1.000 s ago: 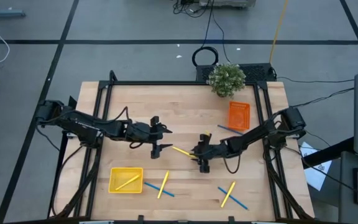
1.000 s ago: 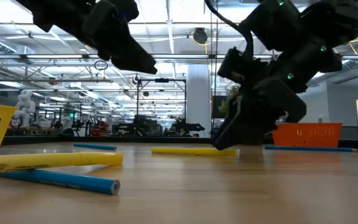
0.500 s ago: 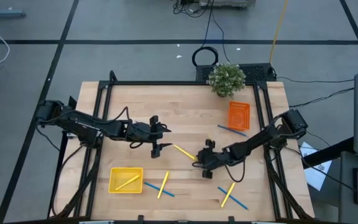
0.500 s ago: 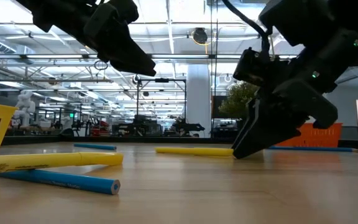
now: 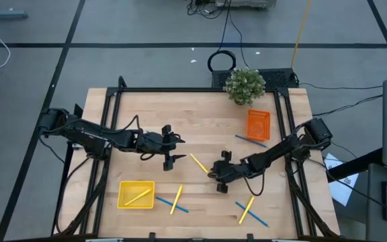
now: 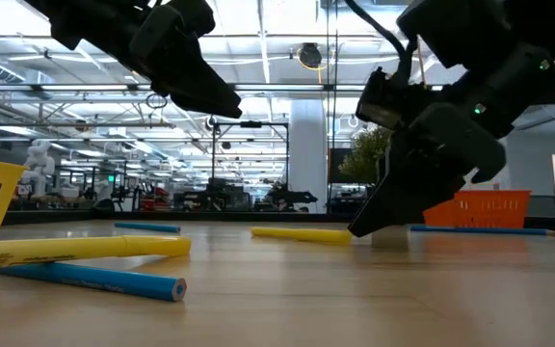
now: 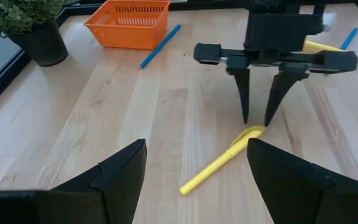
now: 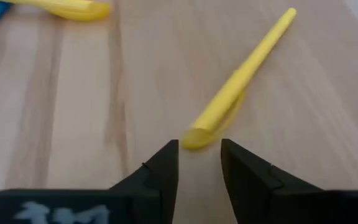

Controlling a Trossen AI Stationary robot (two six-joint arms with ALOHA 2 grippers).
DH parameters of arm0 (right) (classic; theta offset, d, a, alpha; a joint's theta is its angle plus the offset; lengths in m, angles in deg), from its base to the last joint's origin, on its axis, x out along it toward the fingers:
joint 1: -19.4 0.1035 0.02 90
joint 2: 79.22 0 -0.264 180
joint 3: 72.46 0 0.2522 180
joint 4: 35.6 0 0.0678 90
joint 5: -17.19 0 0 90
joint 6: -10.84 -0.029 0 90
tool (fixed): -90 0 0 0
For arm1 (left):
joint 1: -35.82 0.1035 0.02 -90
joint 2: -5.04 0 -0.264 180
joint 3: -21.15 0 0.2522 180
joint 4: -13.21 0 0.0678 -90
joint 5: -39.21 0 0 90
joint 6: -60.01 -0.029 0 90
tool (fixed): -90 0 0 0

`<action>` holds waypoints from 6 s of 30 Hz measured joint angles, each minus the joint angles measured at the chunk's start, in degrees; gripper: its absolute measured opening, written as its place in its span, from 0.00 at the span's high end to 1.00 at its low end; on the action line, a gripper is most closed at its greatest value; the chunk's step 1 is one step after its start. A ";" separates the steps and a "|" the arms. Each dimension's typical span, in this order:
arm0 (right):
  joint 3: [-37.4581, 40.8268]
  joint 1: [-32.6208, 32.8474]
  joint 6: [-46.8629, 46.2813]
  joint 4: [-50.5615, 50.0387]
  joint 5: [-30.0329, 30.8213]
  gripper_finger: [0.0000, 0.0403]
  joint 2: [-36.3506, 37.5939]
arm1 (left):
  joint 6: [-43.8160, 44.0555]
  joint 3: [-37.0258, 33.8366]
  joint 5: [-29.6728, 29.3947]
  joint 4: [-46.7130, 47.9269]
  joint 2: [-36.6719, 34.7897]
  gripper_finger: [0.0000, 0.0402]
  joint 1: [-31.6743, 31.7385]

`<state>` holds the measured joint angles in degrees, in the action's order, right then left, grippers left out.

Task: Sort pens & pencils
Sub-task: Put the top left yellow ballpen into the yellow bin

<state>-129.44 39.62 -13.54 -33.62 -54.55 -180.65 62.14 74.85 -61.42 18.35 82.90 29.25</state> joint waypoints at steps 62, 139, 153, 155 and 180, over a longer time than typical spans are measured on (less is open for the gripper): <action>-3.98 1.34 2.28 -3.46 -1.31 1.00 -1.95 | 1.22 -0.02 0.04 0.84 0.02 0.29 -0.01; -3.80 4.33 -5.31 -7.33 14.45 0.99 -4.00 | 1.76 -0.02 0.02 3.77 -1.67 0.29 -0.03; -3.82 4.50 8.66 -2.10 13.75 1.00 -1.88 | 3.39 -0.02 0.02 5.82 -2.97 0.29 -0.11; -3.93 3.46 12.65 -0.35 8.33 1.00 -0.78 | 3.39 -0.02 0.02 5.42 -2.97 0.29 -0.11; -3.93 -2.64 11.12 -3.30 -0.22 0.52 7.81 | 29.87 0.07 3.11 -12.83 20.28 0.29 4.51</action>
<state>-133.37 36.99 -2.42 -36.92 -54.77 -172.84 92.00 74.92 -58.30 5.51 103.18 33.76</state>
